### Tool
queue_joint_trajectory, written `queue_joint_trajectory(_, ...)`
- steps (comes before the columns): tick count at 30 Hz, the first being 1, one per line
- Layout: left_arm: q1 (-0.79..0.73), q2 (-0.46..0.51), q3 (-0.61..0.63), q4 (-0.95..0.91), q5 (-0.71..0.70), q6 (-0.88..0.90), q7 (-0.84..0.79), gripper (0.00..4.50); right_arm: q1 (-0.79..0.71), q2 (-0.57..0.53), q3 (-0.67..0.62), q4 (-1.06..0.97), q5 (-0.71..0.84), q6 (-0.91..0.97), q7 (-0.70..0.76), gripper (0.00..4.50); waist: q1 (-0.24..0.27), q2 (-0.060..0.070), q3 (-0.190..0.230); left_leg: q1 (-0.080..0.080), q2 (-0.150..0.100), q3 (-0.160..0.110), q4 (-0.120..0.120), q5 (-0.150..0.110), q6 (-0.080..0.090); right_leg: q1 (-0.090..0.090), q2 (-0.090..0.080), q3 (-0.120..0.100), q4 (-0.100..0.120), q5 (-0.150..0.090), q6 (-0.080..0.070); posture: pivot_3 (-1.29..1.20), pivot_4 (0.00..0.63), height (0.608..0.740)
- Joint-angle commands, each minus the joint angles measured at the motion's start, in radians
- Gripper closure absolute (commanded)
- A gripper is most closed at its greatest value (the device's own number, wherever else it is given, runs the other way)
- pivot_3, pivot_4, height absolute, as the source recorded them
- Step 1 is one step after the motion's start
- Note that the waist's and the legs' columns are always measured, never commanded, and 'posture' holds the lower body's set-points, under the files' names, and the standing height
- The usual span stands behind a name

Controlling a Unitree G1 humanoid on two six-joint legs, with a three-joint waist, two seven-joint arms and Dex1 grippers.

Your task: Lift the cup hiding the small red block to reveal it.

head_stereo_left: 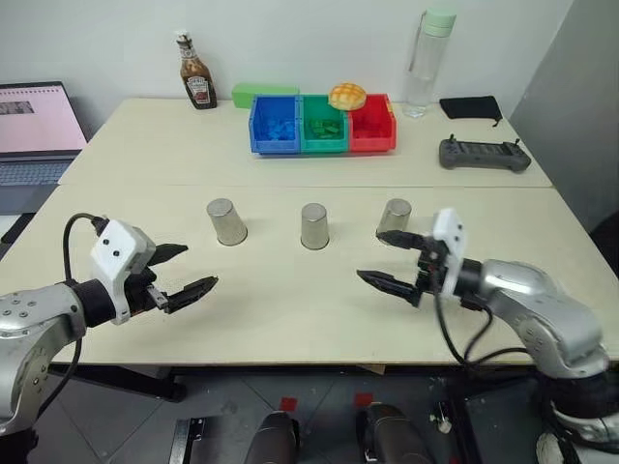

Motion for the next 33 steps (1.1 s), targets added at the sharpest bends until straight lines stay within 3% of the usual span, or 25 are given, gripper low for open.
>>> queue_joint_trajectory(1,-0.028,0.009,-0.02,-0.02,0.006,-0.028,-0.002,0.05,-0.127,0.073,0.075,0.069,-0.088,0.033,-0.074,0.0,0.0,0.0,0.0,0.0,0.0,0.0,0.0,0.0,0.0,0.0,0.0,0.0,0.0,0.0,0.0,0.0,0.15,0.74)
queue_joint_trajectory(10,-0.079,0.013,-0.066,0.012,0.017,-0.053,-0.008,0.05,-0.343,0.272,0.117,0.38,-0.221,0.047,-0.192,0.0,0.0,0.0,0.0,-0.001,0.0,0.0,0.0,0.0,0.0,-0.001,0.0,0.0,0.0,0.001,-0.001,0.0,0.15,0.74)
queue_joint_trajectory(33,-0.121,0.009,-0.098,0.064,0.054,-0.094,-0.015,0.05,-0.572,0.488,0.064,1.018,-0.368,-0.231,-0.193,0.0,-0.009,0.001,0.0,-0.001,0.0,0.0,-0.001,0.0,0.0,-0.002,0.0,0.0,0.0,0.001,-0.001,0.0,0.15,0.74)
